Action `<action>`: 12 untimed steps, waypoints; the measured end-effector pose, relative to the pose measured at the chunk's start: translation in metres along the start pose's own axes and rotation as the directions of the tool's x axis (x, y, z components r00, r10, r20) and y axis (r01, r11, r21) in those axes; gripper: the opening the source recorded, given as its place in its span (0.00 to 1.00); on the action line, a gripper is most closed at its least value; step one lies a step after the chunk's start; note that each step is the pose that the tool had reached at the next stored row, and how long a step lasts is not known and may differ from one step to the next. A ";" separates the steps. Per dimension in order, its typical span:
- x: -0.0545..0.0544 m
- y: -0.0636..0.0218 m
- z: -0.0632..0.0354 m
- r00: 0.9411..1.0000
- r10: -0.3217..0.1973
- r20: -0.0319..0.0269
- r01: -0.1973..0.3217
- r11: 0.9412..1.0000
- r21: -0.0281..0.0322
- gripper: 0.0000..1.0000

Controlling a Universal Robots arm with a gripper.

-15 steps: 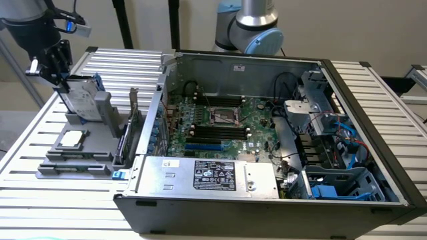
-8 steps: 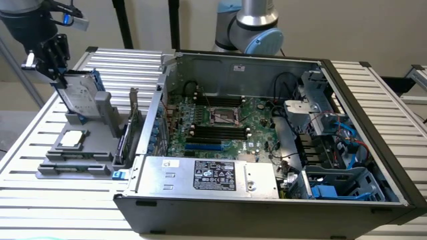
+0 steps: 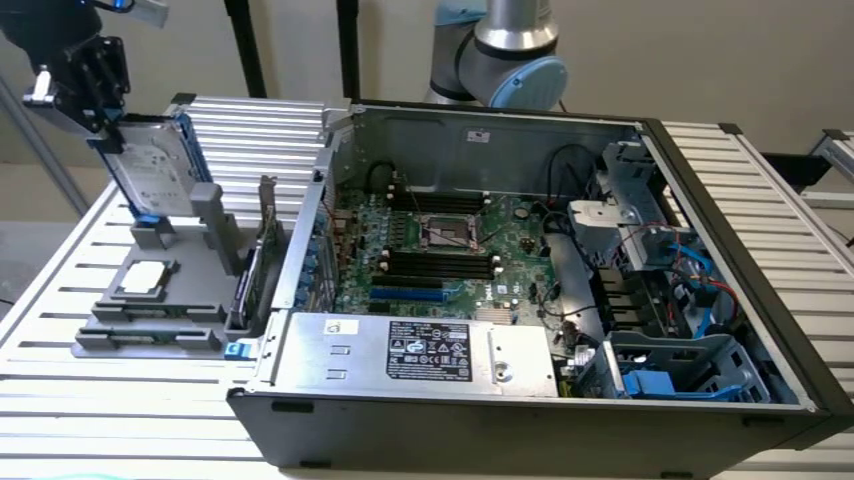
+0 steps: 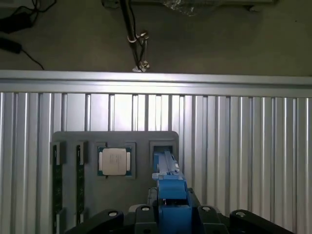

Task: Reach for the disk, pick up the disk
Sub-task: 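Pick up the disk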

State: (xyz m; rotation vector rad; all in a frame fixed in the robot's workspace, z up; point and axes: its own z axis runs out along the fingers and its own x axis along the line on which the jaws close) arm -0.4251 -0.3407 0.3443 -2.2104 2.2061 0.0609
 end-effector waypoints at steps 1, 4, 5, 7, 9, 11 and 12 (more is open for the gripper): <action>0.000 -0.0007 -0.0045 1.000 0.000 0.000 0.000 1.000 0.000 0.33; -0.001 -0.0033 -0.0180 1.000 0.000 0.000 0.000 1.000 0.000 0.33; -0.001 -0.0046 -0.0228 1.000 0.000 0.000 0.000 1.000 -0.001 0.33; -0.001 -0.0084 -0.0319 1.000 0.000 0.000 0.000 1.000 -0.001 0.33; -0.001 -0.0155 -0.0412 1.000 0.000 0.001 0.000 1.000 -0.002 0.33; -0.001 -0.0237 -0.0503 1.000 0.000 0.002 0.000 1.000 -0.004 0.33; -0.001 -0.0279 -0.0549 1.000 0.000 0.003 0.000 1.000 -0.004 0.33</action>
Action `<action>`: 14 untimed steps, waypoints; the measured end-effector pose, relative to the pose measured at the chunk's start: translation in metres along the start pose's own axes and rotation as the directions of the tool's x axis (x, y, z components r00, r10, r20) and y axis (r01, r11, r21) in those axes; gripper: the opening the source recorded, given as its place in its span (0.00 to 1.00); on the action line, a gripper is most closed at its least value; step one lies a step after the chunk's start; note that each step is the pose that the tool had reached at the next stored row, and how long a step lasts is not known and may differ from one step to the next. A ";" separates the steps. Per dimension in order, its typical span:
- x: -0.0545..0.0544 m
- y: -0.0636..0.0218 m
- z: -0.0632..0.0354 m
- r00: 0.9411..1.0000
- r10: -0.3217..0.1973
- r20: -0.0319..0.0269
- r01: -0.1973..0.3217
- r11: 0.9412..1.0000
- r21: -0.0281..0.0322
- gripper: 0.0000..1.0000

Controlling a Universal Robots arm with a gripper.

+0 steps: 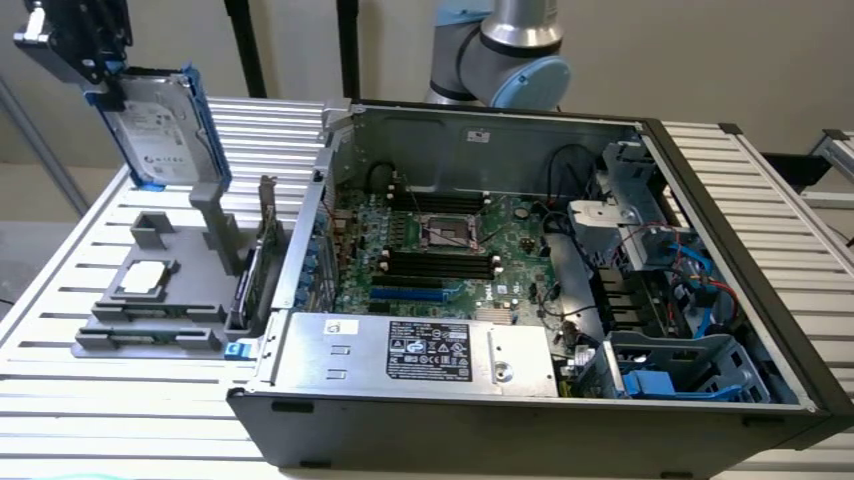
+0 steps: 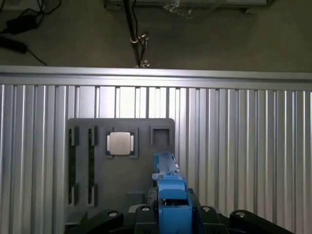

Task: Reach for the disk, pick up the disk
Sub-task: 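Pick up the disk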

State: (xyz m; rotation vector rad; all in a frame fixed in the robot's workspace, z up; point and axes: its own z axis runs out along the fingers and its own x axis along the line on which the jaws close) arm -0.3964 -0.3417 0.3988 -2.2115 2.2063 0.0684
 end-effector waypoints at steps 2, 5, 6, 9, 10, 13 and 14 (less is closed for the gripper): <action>0.000 -0.0088 -0.0096 1.000 0.000 0.001 0.000 1.000 -0.001 0.33; 0.000 -0.0221 -0.0236 1.000 -0.001 0.003 0.001 1.000 -0.003 0.33; 0.000 -0.0265 -0.0281 1.000 -0.001 0.004 0.001 1.000 -0.003 0.33; 0.000 -0.0397 -0.0419 1.000 -0.001 0.006 0.001 1.000 -0.005 0.33; 0.001 -0.0442 -0.0466 1.000 -0.001 0.006 0.001 1.000 -0.005 0.33; 0.001 -0.0578 -0.0607 1.000 -0.001 0.008 0.001 1.000 -0.006 0.33; 0.002 -0.0622 -0.0653 1.000 -0.001 0.009 0.001 1.000 -0.006 0.33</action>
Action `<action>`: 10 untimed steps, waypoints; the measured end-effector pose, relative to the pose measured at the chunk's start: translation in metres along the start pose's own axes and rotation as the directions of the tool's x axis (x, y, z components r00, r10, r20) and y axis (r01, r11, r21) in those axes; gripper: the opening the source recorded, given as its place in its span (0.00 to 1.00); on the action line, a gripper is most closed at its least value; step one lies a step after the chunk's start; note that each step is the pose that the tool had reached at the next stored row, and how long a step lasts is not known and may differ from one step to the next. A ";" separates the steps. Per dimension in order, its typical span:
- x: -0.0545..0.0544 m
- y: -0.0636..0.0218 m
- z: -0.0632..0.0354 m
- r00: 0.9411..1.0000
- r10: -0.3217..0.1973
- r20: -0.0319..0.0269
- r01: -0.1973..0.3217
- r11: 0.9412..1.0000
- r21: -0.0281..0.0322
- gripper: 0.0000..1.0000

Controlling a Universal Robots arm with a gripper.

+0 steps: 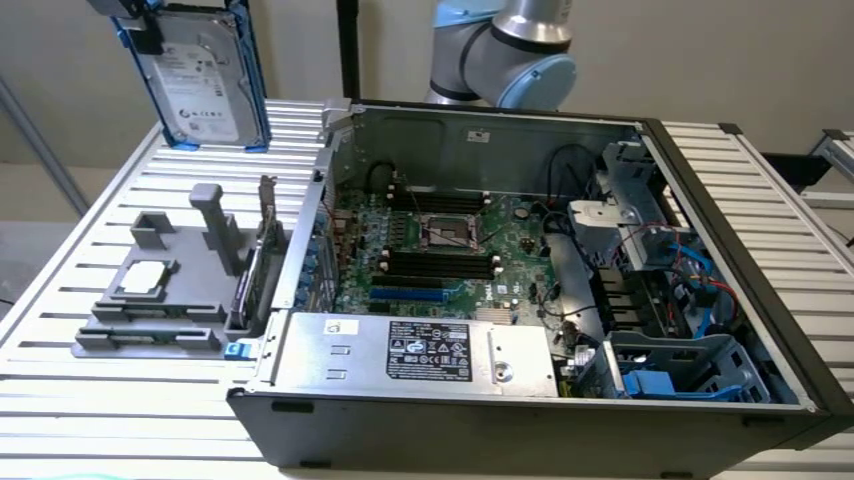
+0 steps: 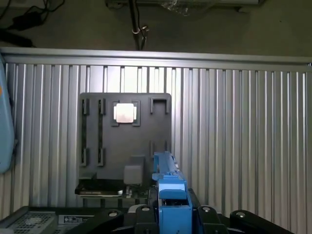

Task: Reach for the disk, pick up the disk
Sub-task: 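Pick up the disk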

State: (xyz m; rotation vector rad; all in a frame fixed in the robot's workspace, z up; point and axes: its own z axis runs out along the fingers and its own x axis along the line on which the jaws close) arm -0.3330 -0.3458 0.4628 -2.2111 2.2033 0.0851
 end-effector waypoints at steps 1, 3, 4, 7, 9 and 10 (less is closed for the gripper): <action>0.000 -0.0042 -0.0045 1.000 0.000 0.001 0.000 1.000 0.000 0.33; 0.001 -0.0133 -0.0140 1.000 0.000 0.002 0.000 1.000 -0.001 0.33; 0.001 -0.0178 -0.0188 1.000 0.000 0.002 0.000 1.000 -0.001 0.33; 0.002 -0.0308 -0.0325 1.000 0.000 0.004 0.000 1.000 -0.003 0.33; 0.002 -0.0398 -0.0421 1.000 0.000 0.005 0.000 1.000 -0.004 0.33; 0.002 -0.0441 -0.0465 1.000 0.000 0.006 0.000 1.000 -0.004 0.33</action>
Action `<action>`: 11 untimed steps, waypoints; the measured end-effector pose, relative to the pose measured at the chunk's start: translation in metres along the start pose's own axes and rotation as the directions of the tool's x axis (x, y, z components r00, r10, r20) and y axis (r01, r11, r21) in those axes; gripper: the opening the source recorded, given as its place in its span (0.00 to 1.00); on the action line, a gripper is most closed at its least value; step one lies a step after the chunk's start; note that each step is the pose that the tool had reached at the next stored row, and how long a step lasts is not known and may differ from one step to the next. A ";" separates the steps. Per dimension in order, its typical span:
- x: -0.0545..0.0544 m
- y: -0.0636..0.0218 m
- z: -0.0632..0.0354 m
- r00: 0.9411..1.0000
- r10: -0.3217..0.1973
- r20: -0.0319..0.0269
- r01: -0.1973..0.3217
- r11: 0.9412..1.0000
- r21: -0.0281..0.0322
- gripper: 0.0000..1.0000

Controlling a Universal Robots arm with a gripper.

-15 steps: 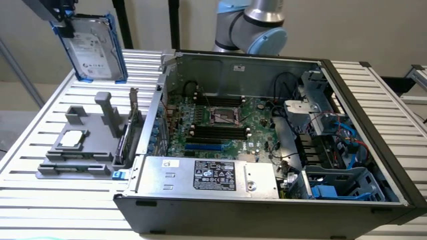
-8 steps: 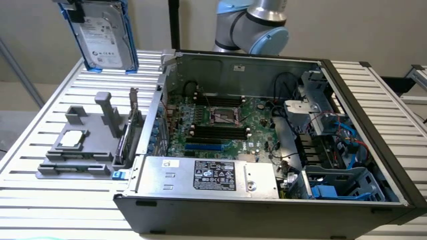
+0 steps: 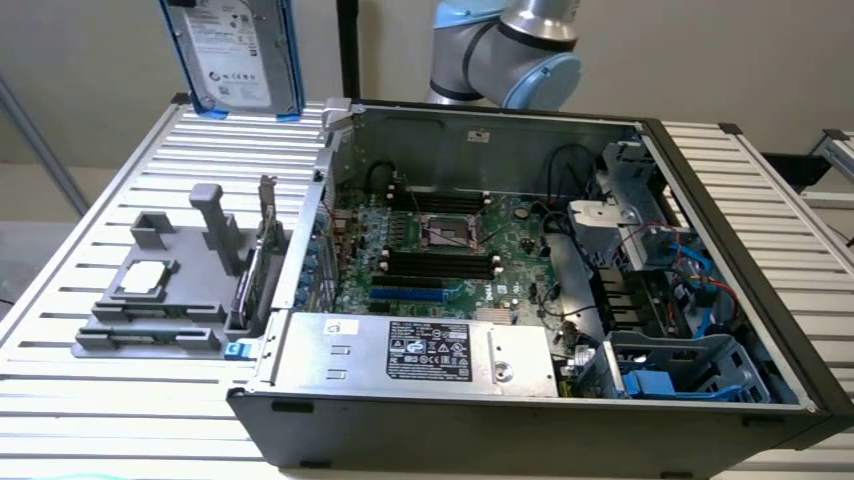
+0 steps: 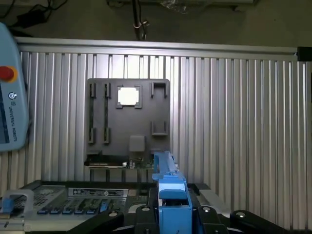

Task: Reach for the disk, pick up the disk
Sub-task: 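Pick up the disk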

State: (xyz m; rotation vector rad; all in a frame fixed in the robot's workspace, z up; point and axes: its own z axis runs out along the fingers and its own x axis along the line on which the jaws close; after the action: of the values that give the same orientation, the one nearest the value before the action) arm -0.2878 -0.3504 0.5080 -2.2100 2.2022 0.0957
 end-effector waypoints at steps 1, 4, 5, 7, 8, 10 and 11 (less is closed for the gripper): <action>0.000 -0.0044 -0.0047 1.000 0.000 0.001 0.000 1.000 -0.001 0.33; 0.000 -0.0180 -0.0147 1.000 0.000 0.006 0.000 1.000 -0.001 0.33; 0.000 -0.0223 -0.0167 1.000 0.000 0.009 0.000 1.000 -0.001 0.33; 0.000 -0.0315 -0.0189 1.000 0.000 0.014 0.000 1.000 -0.001 0.33; 0.001 -0.0361 -0.0195 1.000 0.000 0.015 0.000 1.000 -0.002 0.33; 0.002 -0.0452 -0.0200 1.000 0.000 0.017 0.000 1.000 -0.002 0.33; 0.002 -0.0497 -0.0202 1.000 0.000 0.017 0.000 1.000 -0.003 0.33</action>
State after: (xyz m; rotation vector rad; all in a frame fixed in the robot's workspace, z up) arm -0.2375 -0.3538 0.5266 -2.2023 2.1943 0.1171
